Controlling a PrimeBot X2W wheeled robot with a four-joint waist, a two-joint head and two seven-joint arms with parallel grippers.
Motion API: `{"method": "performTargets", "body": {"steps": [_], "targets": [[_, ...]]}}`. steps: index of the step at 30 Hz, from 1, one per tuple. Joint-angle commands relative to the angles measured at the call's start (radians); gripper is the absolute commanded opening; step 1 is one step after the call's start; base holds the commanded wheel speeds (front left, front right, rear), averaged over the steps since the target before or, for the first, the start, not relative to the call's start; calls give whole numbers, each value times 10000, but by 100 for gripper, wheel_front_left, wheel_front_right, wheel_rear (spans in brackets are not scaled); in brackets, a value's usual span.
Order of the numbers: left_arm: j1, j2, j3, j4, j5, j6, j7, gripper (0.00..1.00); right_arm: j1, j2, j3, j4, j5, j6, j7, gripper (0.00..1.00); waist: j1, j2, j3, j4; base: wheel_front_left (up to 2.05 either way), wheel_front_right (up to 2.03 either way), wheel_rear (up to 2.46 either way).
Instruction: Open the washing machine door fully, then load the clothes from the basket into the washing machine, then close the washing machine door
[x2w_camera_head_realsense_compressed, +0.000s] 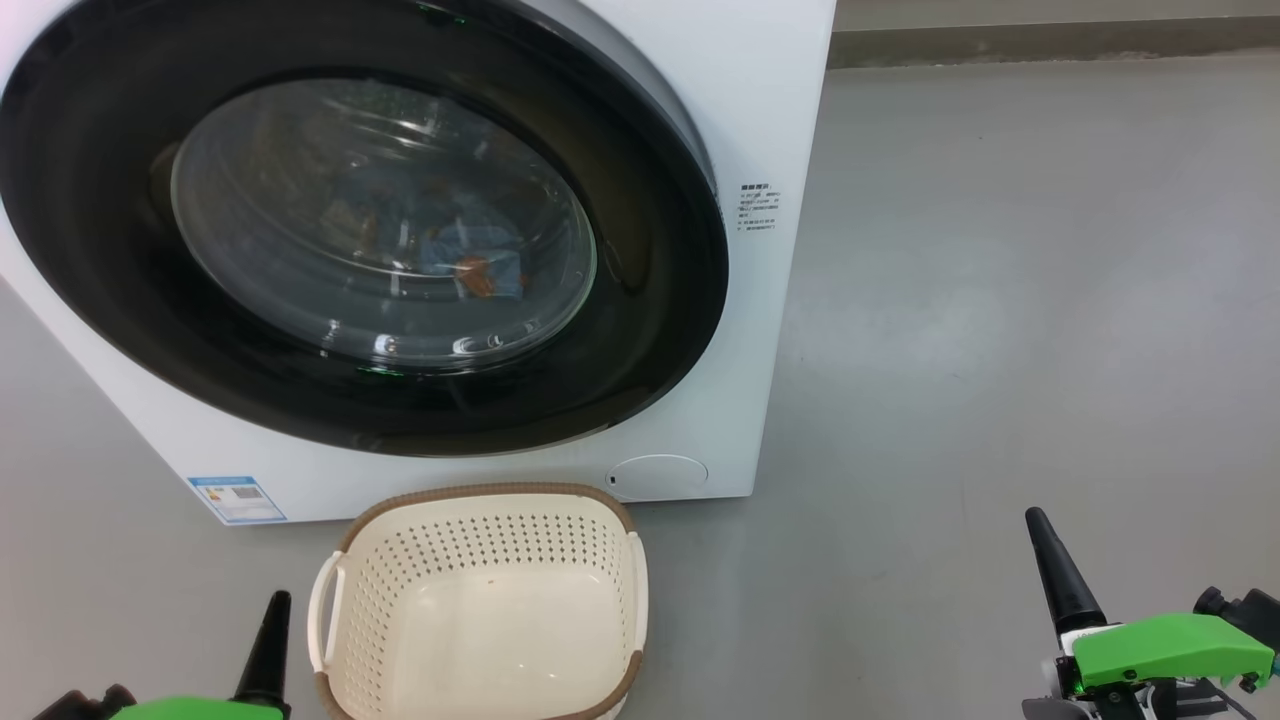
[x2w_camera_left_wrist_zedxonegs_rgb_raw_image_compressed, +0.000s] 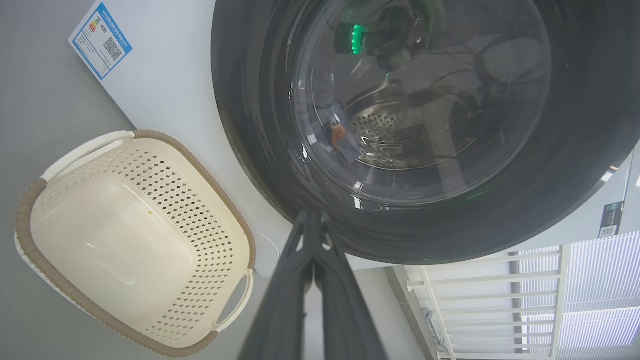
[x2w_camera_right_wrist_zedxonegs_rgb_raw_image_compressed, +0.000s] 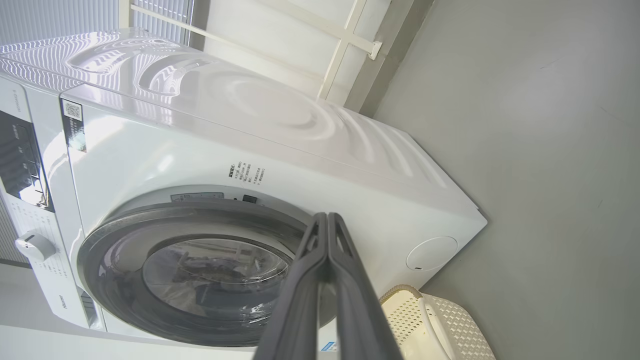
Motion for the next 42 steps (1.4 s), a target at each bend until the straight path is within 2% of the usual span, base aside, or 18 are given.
{"method": "performTargets", "body": {"steps": [1, 34, 42], "targets": [[-462, 123, 306, -303, -269, -24, 93, 0, -122, 0, 55, -320, 256, 12, 68, 0, 0, 0, -10, -1, 0, 0, 0], [-713, 21, 589, -453, -3470, -29, 1034, 0, -112, 385, -547, -730, 3073, 16, 1024, 0, 0, 0, -236, -24, 0, 0, 0], [-714, 20, 590, -453, -3480, -29, 1036, 0, -112, 390, -554, -730, 3077, 16, 1032, 0, 0, 0, -237, -24, 0, 0, 0]]}}
